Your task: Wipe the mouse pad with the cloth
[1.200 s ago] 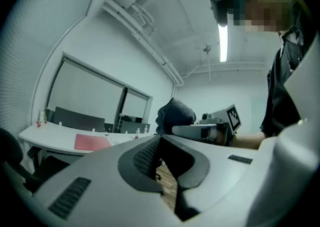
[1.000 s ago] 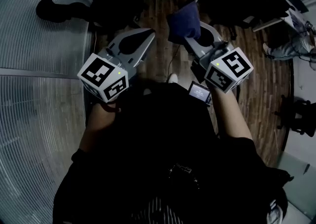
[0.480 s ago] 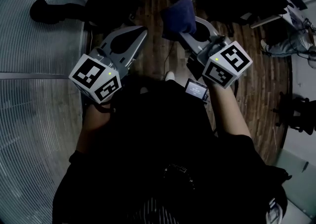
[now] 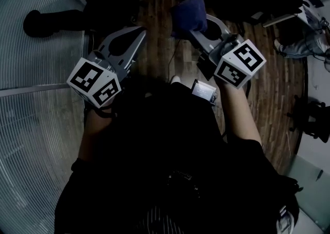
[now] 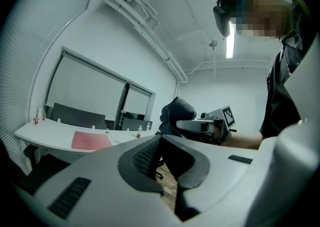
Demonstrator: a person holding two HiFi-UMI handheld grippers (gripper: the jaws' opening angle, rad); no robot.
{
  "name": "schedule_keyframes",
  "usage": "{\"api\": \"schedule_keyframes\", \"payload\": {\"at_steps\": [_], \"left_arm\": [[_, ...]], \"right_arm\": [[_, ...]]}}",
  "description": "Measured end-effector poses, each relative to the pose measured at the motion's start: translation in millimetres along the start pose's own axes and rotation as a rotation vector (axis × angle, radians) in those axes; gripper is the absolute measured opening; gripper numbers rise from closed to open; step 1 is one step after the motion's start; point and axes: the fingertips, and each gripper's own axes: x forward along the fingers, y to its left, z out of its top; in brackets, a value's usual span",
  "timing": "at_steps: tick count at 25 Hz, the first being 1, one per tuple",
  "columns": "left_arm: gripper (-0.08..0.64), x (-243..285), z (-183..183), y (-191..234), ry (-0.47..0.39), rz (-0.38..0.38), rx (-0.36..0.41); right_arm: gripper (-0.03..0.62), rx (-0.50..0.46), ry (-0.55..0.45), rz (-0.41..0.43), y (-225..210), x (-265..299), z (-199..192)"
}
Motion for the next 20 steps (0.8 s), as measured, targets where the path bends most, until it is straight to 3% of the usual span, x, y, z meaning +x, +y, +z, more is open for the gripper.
{"api": "schedule_keyframes", "payload": {"at_steps": [11,15,20], "left_arm": [[0.008,111,20,2,0.044,-0.025,0.019],[0.008,152,13,-10,0.095,-0.011,0.105],[0.008,186,7,-17,0.096,-0.028,0.047]], "right_arm": [[0.066,0.062,-0.03,-0.03,-110,-34,19],[0.066,0.092,-0.031,-0.018,-140,-51,16],[0.066,0.127,-0.031,-0.012,-169,-70,7]]}}
